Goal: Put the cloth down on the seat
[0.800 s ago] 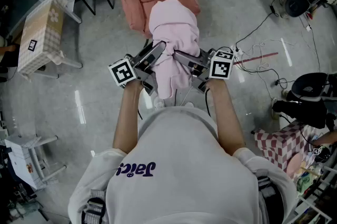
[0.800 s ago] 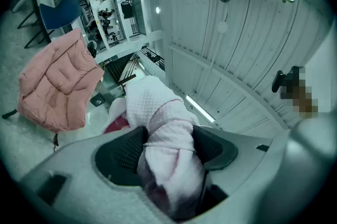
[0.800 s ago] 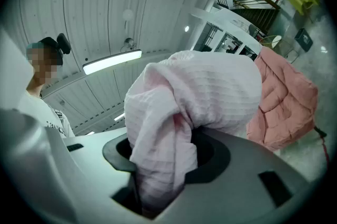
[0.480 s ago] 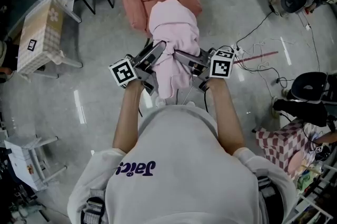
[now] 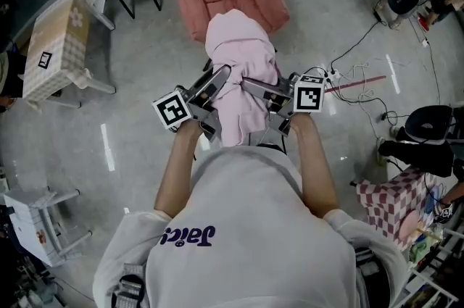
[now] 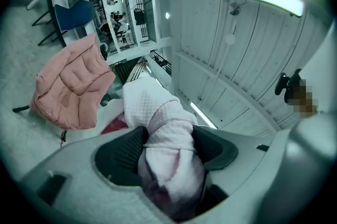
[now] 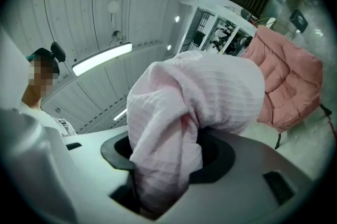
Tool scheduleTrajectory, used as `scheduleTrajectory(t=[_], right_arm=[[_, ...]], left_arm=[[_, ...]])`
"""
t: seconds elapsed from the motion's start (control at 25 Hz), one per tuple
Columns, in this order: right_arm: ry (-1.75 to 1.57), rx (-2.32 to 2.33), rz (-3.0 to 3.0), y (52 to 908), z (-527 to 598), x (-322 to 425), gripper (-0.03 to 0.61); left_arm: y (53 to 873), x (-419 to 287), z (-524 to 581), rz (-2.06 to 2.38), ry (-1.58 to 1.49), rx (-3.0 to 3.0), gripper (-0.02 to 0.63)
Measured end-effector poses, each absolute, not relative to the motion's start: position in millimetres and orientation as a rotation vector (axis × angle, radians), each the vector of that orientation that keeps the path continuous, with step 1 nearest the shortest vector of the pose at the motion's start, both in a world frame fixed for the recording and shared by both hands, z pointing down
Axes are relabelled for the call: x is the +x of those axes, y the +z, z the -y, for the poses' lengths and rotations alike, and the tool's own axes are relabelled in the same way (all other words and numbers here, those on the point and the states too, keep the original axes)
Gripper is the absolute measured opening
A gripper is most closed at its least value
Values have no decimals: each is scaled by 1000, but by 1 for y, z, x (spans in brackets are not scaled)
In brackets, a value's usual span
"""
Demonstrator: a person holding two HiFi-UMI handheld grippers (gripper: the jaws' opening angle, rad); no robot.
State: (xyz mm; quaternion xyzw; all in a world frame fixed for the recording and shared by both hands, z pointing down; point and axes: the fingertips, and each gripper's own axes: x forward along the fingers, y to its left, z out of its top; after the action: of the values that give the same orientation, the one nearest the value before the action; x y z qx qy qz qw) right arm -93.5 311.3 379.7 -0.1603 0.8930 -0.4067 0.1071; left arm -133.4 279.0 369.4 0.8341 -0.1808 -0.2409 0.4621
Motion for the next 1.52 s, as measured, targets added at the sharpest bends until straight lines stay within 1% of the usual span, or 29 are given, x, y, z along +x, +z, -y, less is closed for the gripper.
scheduleTrajectory(t=[0.2, 0.52, 0.8, 1.16, 1.52], right_arm=[[-1175, -520, -2605, 383, -306, -115, 243], [-1266, -542, -2591, 400, -278, -116, 291], [-1332, -547, -2614, 411, -211, -77, 311], [-1438, -538, -2645, 418, -103, 1, 322], [-1495, -505, -2702, 429, -37, 53, 322]], left_arm=[[374, -155, -273, 453, -582, 2052, 293], [393, -156, -243, 499, -578, 1990, 293], [405, -117, -176, 541, -592, 1935, 293], [409, -43, -69, 637, -574, 1927, 293], [422, 5, -7, 692, -636, 1854, 291]])
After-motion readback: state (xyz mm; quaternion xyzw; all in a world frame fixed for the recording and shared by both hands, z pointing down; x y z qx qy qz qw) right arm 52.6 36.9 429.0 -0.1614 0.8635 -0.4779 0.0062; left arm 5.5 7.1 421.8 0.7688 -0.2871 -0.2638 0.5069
